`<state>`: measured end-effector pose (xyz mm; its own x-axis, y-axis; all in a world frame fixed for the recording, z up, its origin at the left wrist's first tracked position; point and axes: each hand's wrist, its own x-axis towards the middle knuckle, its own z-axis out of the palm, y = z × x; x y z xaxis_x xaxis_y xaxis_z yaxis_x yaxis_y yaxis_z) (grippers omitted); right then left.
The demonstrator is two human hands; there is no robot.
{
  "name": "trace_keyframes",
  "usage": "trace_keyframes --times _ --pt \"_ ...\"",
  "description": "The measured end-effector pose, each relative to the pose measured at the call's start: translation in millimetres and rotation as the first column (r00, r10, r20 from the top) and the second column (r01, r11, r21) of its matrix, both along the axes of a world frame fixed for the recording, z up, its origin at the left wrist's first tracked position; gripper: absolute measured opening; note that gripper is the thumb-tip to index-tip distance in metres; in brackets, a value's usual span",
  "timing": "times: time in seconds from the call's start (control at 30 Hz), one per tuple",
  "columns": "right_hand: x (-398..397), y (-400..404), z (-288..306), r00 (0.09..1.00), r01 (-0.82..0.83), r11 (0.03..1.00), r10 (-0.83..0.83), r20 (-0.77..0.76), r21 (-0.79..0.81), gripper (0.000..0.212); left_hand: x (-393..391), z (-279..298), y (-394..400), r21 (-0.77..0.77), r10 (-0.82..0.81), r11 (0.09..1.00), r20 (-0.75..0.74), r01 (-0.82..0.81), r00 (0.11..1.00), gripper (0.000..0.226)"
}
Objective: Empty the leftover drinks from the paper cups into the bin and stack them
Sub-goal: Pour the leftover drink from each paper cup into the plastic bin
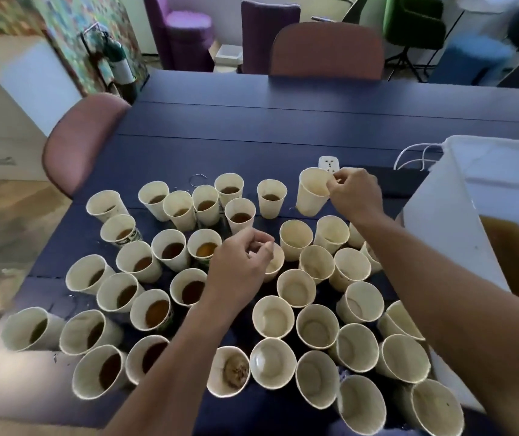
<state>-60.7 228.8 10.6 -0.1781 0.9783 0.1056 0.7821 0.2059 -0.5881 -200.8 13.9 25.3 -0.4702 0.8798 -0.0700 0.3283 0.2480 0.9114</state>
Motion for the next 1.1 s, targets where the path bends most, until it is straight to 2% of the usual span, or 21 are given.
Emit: trace_keyframes --times 0.17,0.5,0.57,0.67,0.8,0.9,1.1 --pt "-4.3 18.5 -28.6 0.984 0.045 0.992 -0.024 0.176 -0.115 0.025 -11.8 -6.7 3.6 -0.075 -0.013 0.997 -0.051 0.01 0.999 0.007" --pt "-1.9 23.7 -50.7 0.932 0.055 0.962 0.047 0.358 -0.269 0.026 -32.4 15.9 56.0 -0.135 -0.19 0.978 -0.287 0.157 0.939 0.012" --pt "1.3 22.9 -45.7 0.938 0.039 0.966 0.052 0.343 -0.255 0.027 -34.5 21.4 71.6 -0.169 -0.233 0.968 -0.325 0.187 0.917 0.013" --pt "7.8 16.1 -32.8 0.961 0.025 0.981 0.029 0.275 -0.191 0.039 -41.4 16.4 100.5 -0.26 -0.265 0.95 -0.38 0.173 0.886 0.017" --pt "14.7 -3.9 -21.9 0.993 0.004 0.996 0.007 0.119 -0.091 0.043 -53.8 -7.5 144.8 -0.408 -0.244 0.913 -0.493 0.026 0.835 0.029" --pt "18.5 -20.9 -18.7 0.999 -0.009 0.998 0.012 0.037 -0.06 0.041 -61.2 -20.8 169.8 -0.482 -0.271 0.873 -0.594 -0.066 0.757 0.015" --pt "30.2 -50.3 -14.4 0.996 -0.022 0.998 0.017 -0.091 -0.057 0.039 -66.1 -32.7 200.3 -0.585 -0.337 0.801 -0.616 -0.128 0.712 0.007"
